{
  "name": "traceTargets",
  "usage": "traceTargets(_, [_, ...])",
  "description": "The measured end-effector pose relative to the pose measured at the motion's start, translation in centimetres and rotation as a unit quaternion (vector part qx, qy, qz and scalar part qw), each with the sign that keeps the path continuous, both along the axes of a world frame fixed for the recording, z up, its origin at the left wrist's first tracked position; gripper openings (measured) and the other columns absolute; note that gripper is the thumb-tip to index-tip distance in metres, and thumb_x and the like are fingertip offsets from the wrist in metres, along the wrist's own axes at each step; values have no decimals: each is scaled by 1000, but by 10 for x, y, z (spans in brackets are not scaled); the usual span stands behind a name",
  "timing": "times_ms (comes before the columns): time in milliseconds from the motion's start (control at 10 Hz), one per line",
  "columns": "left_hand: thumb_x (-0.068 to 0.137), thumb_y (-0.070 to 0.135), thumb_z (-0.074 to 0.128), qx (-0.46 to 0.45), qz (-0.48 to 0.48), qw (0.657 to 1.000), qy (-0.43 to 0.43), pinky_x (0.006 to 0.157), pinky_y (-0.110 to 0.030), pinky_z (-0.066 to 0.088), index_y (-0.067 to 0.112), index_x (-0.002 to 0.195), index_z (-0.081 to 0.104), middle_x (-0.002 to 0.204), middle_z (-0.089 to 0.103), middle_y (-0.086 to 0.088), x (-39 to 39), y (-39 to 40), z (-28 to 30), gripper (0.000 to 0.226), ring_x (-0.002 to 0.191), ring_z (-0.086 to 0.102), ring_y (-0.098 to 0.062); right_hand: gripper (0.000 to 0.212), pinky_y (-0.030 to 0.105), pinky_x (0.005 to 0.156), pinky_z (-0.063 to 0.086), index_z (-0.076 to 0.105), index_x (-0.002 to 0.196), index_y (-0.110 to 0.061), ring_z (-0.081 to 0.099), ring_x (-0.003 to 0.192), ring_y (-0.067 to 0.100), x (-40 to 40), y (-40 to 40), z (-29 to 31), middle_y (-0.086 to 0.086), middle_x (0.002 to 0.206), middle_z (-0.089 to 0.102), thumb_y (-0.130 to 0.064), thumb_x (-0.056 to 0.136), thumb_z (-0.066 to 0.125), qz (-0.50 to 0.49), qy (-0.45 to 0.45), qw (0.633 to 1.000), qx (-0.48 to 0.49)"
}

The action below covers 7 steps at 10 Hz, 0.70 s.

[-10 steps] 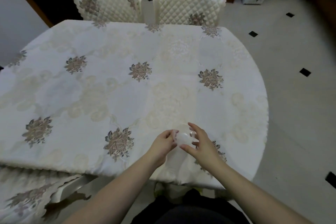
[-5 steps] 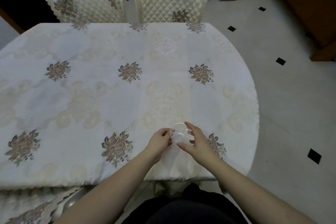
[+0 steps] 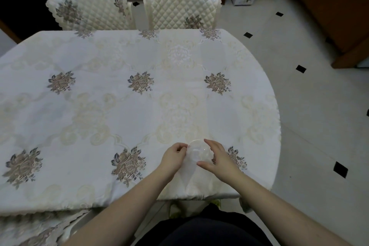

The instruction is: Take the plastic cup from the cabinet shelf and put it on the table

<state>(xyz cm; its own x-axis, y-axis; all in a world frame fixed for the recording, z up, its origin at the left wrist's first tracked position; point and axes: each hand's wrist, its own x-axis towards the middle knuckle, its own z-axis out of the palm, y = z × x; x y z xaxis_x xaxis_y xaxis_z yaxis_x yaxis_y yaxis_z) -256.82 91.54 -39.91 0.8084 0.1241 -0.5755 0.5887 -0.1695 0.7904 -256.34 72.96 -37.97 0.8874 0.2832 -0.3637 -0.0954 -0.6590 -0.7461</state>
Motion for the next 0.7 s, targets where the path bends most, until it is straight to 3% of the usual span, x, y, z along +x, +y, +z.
traceTargets(100, [93,19,46,18,4,1000,-11,91,-40,52,24,99,69,102,69,4,-1,5,4,24,98,63,-18,86,40,108,38,30,148,-25,37,135,14,1,-2,3,-4,151,30,-48,78,74,0,8,1000,-1])
traceTargets(300, [93,19,47,114,-42,991,-48,71,-26,43,23,107,66,113,68,-2,-9,17,12,24,89,60,-10,63,25,98,37,37,145,-29,43,130,11,-8,-8,9,-4,147,42,-51,89,57,-26,6,999,-26])
traceTargets(400, [95,26,47,236,-133,956,-115,97,-36,41,18,120,62,130,60,-3,-15,18,21,31,119,53,-21,55,22,96,30,42,142,-26,43,129,11,-18,-15,12,-1,145,47,-50,93,51,-13,-9,997,-72])
traceTargets(500, [97,38,41,395,-211,877,-174,113,-44,25,20,141,45,151,43,-3,-29,18,30,47,140,31,-25,56,22,101,27,40,145,-20,37,135,14,-27,-21,19,1,148,43,-47,96,48,4,-25,993,-111])
traceTargets(600, [97,48,32,462,-240,836,-176,118,-50,7,26,151,28,161,25,-1,-45,18,31,58,149,11,-25,60,30,112,23,34,148,-20,30,141,18,-34,-25,24,2,153,37,-48,96,46,39,-84,981,-168])
traceTargets(700, [93,49,35,473,-240,818,-222,116,-54,12,23,148,37,158,34,-6,-57,16,32,61,147,22,-30,64,33,114,19,29,150,-24,26,143,19,-34,-24,27,1,156,31,-53,95,44,86,-157,957,-228])
